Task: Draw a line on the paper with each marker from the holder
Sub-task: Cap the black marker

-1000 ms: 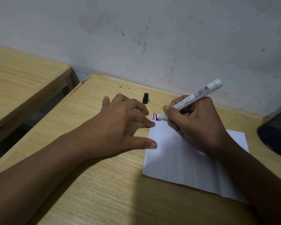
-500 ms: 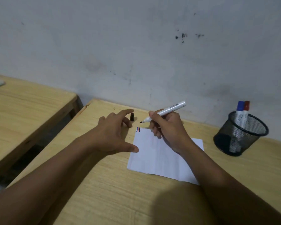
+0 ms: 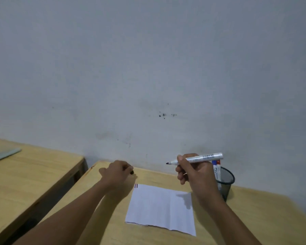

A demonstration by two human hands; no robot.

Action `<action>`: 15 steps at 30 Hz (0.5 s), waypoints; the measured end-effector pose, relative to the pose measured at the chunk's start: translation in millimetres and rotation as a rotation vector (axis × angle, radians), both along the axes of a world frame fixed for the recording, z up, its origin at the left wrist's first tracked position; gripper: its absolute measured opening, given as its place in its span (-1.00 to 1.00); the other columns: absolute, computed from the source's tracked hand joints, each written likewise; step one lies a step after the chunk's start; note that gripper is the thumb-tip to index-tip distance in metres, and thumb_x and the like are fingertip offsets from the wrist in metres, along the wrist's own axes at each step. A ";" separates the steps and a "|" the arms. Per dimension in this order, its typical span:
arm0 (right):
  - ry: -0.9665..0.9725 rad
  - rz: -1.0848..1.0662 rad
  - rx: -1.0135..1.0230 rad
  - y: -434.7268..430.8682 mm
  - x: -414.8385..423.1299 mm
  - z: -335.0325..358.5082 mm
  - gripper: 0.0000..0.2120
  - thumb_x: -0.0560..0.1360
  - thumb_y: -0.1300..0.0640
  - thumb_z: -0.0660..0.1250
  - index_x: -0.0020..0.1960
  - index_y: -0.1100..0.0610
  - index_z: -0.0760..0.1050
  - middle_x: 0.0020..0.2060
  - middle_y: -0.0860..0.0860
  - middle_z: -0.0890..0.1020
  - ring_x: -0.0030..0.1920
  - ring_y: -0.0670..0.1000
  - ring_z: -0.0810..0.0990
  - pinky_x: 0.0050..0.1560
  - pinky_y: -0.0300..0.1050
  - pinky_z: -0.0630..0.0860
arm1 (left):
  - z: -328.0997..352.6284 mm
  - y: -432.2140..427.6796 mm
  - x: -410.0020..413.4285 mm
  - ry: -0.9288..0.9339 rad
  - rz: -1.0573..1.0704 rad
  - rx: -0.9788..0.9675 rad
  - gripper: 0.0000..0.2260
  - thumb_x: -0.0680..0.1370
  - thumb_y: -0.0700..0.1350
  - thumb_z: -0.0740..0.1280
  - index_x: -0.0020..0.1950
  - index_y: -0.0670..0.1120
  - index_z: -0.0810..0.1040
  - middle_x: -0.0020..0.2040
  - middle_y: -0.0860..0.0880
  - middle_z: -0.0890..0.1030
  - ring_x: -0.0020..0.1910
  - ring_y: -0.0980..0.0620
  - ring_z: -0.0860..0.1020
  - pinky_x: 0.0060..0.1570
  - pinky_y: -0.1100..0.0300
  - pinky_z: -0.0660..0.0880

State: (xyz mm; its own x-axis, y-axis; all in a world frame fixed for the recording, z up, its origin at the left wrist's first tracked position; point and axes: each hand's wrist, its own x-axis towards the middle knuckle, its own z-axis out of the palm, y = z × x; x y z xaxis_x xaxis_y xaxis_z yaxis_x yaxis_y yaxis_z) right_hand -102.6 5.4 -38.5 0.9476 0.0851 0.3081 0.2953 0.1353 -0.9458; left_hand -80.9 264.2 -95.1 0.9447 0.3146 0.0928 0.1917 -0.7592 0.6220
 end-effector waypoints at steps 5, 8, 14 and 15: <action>-0.055 -0.066 0.026 -9.5 -10.9 37.0 -0.84 0.56 0.26 0.41 -0.18 0.31 0.60 -0.43 0.11 0.62 -0.46 0.07 0.51 -0.50 -0.15 0.47 | 67.4 -39.3 -33.9 -0.282 -0.202 -0.565 -0.88 0.52 -0.21 0.40 -0.13 -0.03 0.71 -0.19 0.03 0.75 -0.13 0.10 0.66 -0.12 0.27 0.47; -0.079 -0.110 0.068 -11.1 -22.0 55.9 -0.83 0.56 0.23 0.40 -0.17 0.30 0.62 -0.42 0.09 0.62 -0.46 0.02 0.51 -0.48 -0.16 0.47 | 104.9 -63.3 -57.1 -0.320 -0.392 -0.628 -0.88 0.53 -0.26 0.40 0.01 -0.11 0.70 -0.11 -0.04 0.75 -0.04 0.11 0.67 0.00 0.28 0.50; -0.108 -0.120 0.036 -25.3 -42.3 78.4 -0.79 0.55 0.18 0.42 -0.11 0.35 0.63 -0.41 0.09 0.63 -0.43 0.03 0.53 -0.45 -0.15 0.48 | 141.2 -99.5 -85.4 -0.354 -0.535 -0.637 -0.87 0.54 -0.25 0.40 0.05 -0.12 0.69 -0.05 -0.04 0.75 0.04 0.08 0.67 0.07 0.25 0.52; -0.106 -0.102 0.015 -28.7 -45.1 81.2 -0.78 0.55 0.18 0.42 -0.11 0.36 0.62 -0.41 0.09 0.63 -0.43 0.04 0.53 -0.45 -0.15 0.47 | 143.6 -103.8 -87.0 -0.351 -0.555 -0.634 -0.87 0.53 -0.25 0.40 0.05 -0.12 0.69 -0.05 -0.04 0.75 0.05 0.07 0.67 0.09 0.22 0.53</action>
